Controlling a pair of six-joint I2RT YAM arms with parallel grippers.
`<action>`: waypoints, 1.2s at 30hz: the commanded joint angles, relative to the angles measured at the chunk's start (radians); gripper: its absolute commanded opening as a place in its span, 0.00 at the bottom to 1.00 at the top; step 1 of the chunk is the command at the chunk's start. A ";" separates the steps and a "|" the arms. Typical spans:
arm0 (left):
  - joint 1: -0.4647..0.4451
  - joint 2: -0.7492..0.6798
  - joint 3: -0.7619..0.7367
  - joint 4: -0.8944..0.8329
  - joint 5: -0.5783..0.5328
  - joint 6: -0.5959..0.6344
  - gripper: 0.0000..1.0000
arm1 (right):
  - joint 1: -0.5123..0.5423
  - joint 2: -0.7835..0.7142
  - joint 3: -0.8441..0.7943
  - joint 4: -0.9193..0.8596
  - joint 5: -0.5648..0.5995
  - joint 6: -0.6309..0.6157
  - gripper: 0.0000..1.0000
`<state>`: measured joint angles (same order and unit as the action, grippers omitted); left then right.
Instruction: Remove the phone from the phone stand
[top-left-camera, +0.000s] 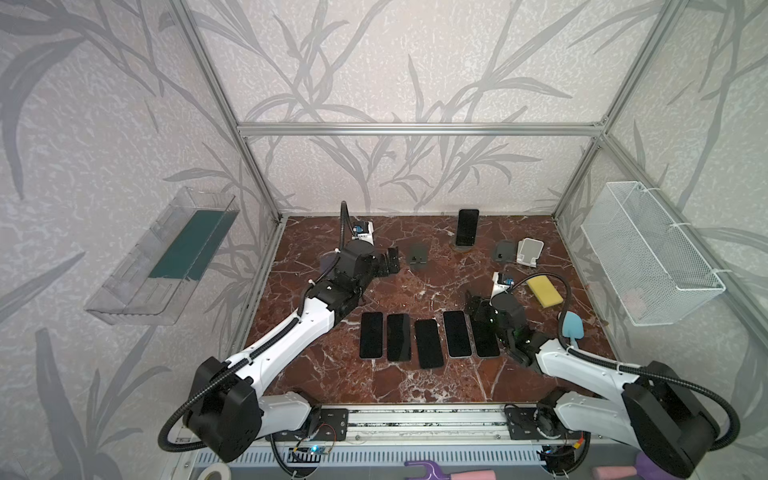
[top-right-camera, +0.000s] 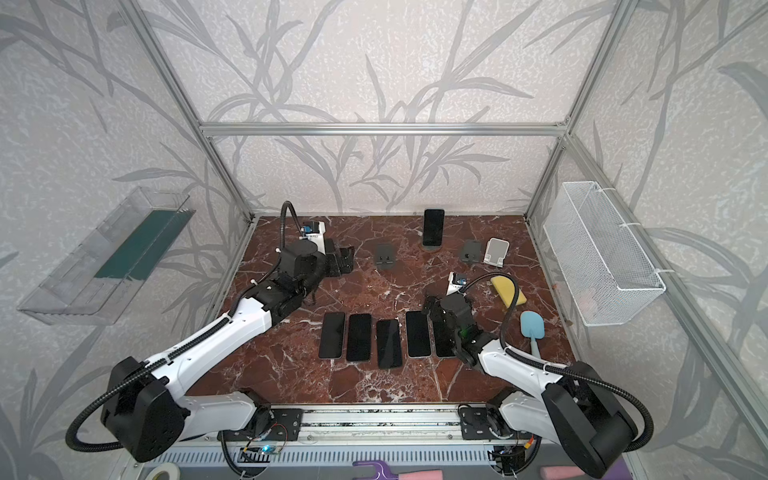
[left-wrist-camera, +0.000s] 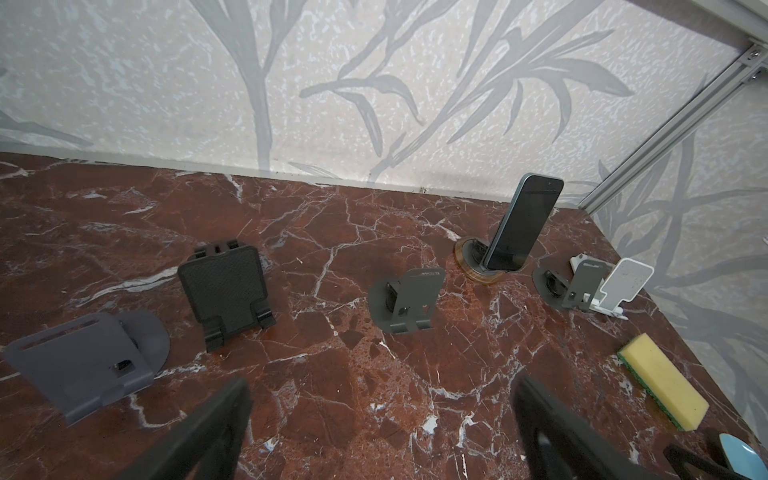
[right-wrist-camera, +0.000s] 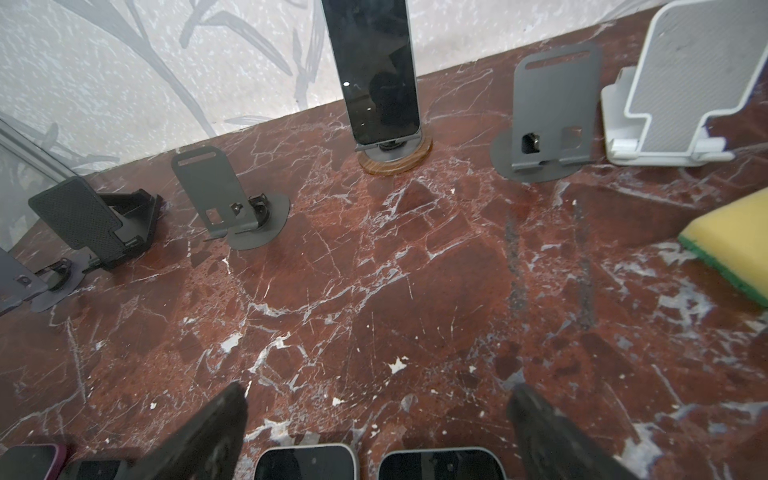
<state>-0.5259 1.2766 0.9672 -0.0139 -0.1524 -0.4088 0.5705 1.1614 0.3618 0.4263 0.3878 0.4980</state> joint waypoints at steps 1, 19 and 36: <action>0.005 -0.018 0.024 -0.020 0.024 -0.019 0.98 | 0.005 -0.019 -0.013 0.007 0.054 -0.035 0.97; 0.006 -0.065 0.005 -0.007 0.029 -0.050 0.97 | 0.005 0.014 -0.001 -0.010 0.039 -0.035 0.97; 0.006 -0.054 -0.004 -0.009 -0.031 -0.014 0.96 | 0.006 -0.009 -0.008 -0.024 0.022 -0.015 0.97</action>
<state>-0.5224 1.2266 0.9665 -0.0299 -0.1528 -0.4377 0.5705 1.1679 0.3576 0.4137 0.4095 0.4774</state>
